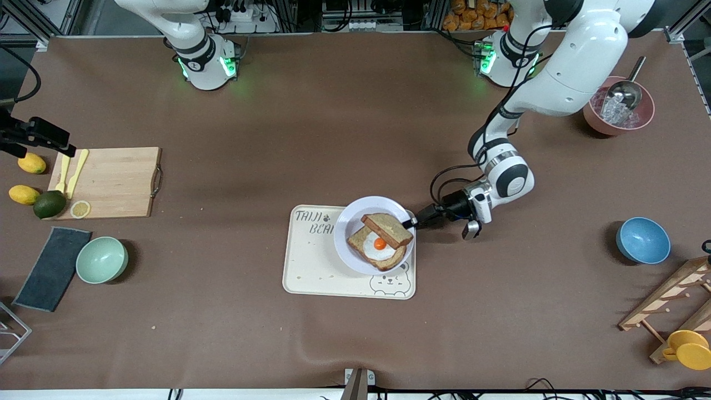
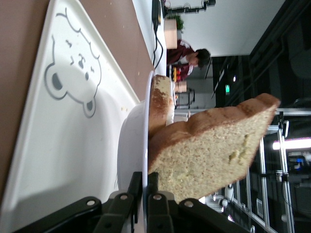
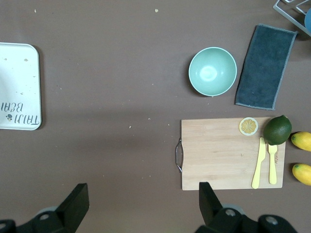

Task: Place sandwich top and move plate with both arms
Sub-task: 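Slide the plate with the left gripper onto the bear tray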

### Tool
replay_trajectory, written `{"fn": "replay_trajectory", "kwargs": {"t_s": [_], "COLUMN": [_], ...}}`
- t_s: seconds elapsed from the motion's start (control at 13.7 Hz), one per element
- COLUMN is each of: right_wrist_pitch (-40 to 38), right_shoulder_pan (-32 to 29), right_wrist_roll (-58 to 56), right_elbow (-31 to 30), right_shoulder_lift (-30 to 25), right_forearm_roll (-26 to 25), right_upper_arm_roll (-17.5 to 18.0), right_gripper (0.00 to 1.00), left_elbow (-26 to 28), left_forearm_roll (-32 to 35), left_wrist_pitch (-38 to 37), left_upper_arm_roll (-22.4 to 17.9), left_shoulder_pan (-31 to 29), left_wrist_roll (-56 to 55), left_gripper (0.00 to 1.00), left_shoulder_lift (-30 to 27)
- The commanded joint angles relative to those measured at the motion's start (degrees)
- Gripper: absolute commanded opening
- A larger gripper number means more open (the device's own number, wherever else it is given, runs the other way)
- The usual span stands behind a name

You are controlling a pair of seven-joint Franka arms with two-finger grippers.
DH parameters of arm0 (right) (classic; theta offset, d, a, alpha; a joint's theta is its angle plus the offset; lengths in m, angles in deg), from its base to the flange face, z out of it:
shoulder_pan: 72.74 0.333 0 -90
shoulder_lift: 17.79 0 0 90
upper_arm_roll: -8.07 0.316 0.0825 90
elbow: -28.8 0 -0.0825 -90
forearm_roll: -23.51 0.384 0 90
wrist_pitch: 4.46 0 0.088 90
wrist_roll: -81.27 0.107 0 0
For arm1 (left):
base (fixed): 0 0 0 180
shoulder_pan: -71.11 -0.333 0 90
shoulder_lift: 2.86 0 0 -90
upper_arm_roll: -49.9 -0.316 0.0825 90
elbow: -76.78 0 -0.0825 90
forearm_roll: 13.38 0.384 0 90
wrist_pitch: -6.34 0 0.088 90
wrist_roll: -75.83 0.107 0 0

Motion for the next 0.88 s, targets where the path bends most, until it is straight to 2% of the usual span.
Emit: {"fn": "replay_trajectory", "kwargs": {"t_s": [0.0,0.29,0.66,0.73,0.8], "right_wrist_pitch": [-0.8,-0.8,-0.7,-0.7,-0.7], "right_shoulder_pan": [0.2,0.1,0.2,0.1,0.1], "right_wrist_roll": [0.7,0.6,0.6,0.6,0.6], "right_elbow": [0.7,0.7,0.7,0.7,0.7], "right_shoulder_lift": [0.2,0.2,0.2,0.3,0.3], "right_forearm_roll": [-1.1,-1.1,-1.1,-1.1,-1.0], "right_upper_arm_roll": [0.1,0.1,0.1,0.1,0.1], "right_gripper": [1.00,1.00,1.00,1.00,1.00], "left_elbow": [-5.2,-8.5,-9.0,-9.0,-9.0], "left_forearm_roll": [-3.8,-4.7,-4.4,-4.1,-4.1], "left_wrist_pitch": [2.7,3.5,6.1,6.4,6.6], "left_upper_arm_roll": [0.2,0.2,-0.1,-0.1,-0.1], "left_shoulder_pan": [2.5,3.2,3.6,3.6,3.6], "left_wrist_roll": [0.0,0.4,2.0,2.7,3.5], "left_gripper": [0.00,0.00,0.01,0.32,0.73], "left_shoulder_lift": [2.7,5.8,6.4,6.3,6.3]}}
